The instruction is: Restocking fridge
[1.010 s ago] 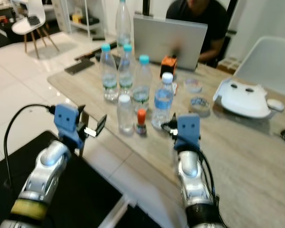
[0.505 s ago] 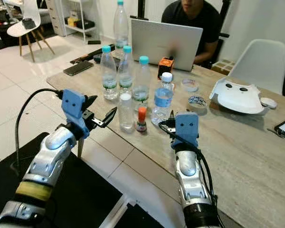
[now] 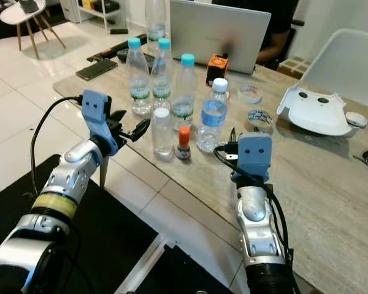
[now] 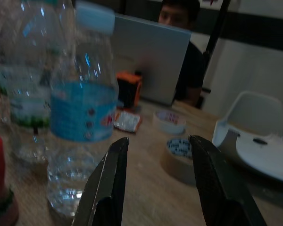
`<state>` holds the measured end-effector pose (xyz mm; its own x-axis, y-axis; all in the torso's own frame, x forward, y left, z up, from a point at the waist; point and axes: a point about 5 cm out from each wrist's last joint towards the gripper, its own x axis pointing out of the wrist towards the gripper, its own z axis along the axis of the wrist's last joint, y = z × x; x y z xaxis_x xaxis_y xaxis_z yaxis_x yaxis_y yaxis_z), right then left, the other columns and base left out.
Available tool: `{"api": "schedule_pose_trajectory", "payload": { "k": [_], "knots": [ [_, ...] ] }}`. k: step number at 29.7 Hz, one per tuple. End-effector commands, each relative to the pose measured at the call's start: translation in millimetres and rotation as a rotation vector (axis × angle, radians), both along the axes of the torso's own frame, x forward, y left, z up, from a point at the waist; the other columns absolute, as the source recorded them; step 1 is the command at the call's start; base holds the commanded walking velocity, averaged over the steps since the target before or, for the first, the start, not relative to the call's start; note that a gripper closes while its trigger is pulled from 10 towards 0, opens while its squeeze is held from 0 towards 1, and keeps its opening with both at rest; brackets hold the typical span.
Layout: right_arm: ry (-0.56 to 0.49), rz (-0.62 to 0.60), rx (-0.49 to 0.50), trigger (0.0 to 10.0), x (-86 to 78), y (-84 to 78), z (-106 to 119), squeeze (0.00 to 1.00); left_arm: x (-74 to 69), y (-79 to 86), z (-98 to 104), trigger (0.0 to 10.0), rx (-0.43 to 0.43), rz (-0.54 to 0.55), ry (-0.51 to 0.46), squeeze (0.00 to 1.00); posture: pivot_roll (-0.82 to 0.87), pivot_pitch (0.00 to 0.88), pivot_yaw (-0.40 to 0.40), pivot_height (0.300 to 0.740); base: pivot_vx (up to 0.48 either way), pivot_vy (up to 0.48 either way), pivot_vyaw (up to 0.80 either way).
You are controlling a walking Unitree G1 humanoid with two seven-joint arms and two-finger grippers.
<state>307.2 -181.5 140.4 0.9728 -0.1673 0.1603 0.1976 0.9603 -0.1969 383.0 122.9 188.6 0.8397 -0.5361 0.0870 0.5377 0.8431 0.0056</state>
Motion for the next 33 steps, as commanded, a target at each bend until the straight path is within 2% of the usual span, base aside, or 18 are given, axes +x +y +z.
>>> {"api": "schedule_pose_trajectory", "payload": {
  "k": [1, 4, 12, 17, 23, 24, 25, 26, 27, 29, 30, 31, 32, 33],
  "knots": [
    [0.007, -0.015, 0.005, 10.0, -2.5, -4.6, 0.1, 0.11, -0.5, -9.9, -1.6, 10.0, 0.013, -0.045, 0.0, 0.0, -0.01, 0.142, -0.004, 0.74, 0.0, 0.0, 0.0],
    [0.004, -0.026, 0.006, 10.0, -2.5, -5.0, 3.3, 0.11, -1.8, -15.2, 2.6, 10.0, 0.06, -0.079, -0.046, 0.0, -0.01, 0.146, 0.004, 0.74, 0.0, 0.0, 0.0],
    [-0.003, -0.04, 0.01, 10.0, -1.9, -7.8, 8.1, 0.11, -7.7, -16.1, 4.8, 10.0, 0.083, -0.143, -0.082, 0.0, 0.0, 0.144, 0.007, 0.74, 0.0, 0.0, 0.0],
    [-0.004, -0.04, 0.009, 10.0, -1.2, -8.9, 9.0, 0.11, -6.1, -19.9, 13.2, 10.0, 0.064, -0.178, -0.096, 0.0, 0.0, 0.14, 0.008, 0.74, 0.0, 0.0, 0.0],
    [-0.006, -0.041, 0.01, 10.0, -2.1, -8.1, 10.4, 0.11, 2.7, -30.3, 21.4, 10.0, 0.053, -0.193, -0.094, 0.0, -0.02, 0.144, 0.02, 0.74, 0.0, 0.0, 0.0],
    [-0.006, -0.043, 0.011, 10.0, -3.4, -7.9, 10.4, 0.11, 5.5, -31.9, 21.5, 9.3, 0.06, -0.185, -0.088, 0.0, -0.02, 0.147, 0.023, 0.74, 0.0, 0.0, 0.0],
    [-0.005, -0.045, 0.012, 10.0, -4.8, -7.9, 10.0, 0.11, 7.4, -32.2, 21.2, 6.5, 0.066, -0.175, -0.082, 0.0, -0.02, 0.15, 0.024, 0.74, 0.0, 0.0, 0.0],
    [-0.005, -0.045, 0.012, 10.0, -4.8, -7.9, 10.0, 0.11, 7.4, -32.2, 21.2, 6.5, 0.066, -0.175, -0.082, 0.0, -0.02, 0.15, 0.024, 0.74, 0.0, 0.0, 0.0],
    [-0.003, -0.047, 0.012, 10.0, -6.0, -8.0, 9.7, 0.11, 8.4, -32.2, 21.0, 5.7, 0.07, -0.171, -0.079, 0.0, -0.03, 0.153, 0.025, 0.74, 0.0, 0.0, 0.0],
    [-0.002, -0.048, 0.012, 10.0, -6.7, -8.1, 9.5, 0.11, 8.9, -32.1, 21.0, 5.7, 0.071, -0.169, -0.077, 0.0, -0.03, 0.153, 0.025, 0.74, 0.0, 0.0, 0.0],
    [0.001, -0.05, 0.013, 10.0, -7.4, -8.1, 9.2, 0.11, 9.3, -32.3, 20.8, 3.8, 0.07, -0.171, -0.071, 0.0, -0.03, 0.158, 0.027, 0.74, 0.0, 0.0, 0.0],
    [0.001, -0.05, 0.013, 10.0, -7.4, -8.1, 9.2, 0.11, 9.3, -32.3, 20.8, 3.8, 0.07, -0.171, -0.071, 0.0, -0.03, 0.158, 0.027, 0.74, 0.0, 0.0, 0.0],
    [0.003, -0.05, 0.013, 10.0, -7.9, -7.9, 9.0, 0.11, 9.9, -32.8, 20.1, 2.9, 0.065, -0.172, -0.06, 0.0, -0.03, 0.161, 0.029, 0.74, 0.0, 0.0, 0.0],
    [0.003, -0.05, 0.013, 10.0, -7.9, -7.9, 9.0, 0.11, 9.9, -32.8, 20.1, 2.9, 0.065, -0.172, -0.06, 0.0, -0.03, 0.161, 0.029, 0.74, 0.0, 0.0, 0.0]
  ]
}}
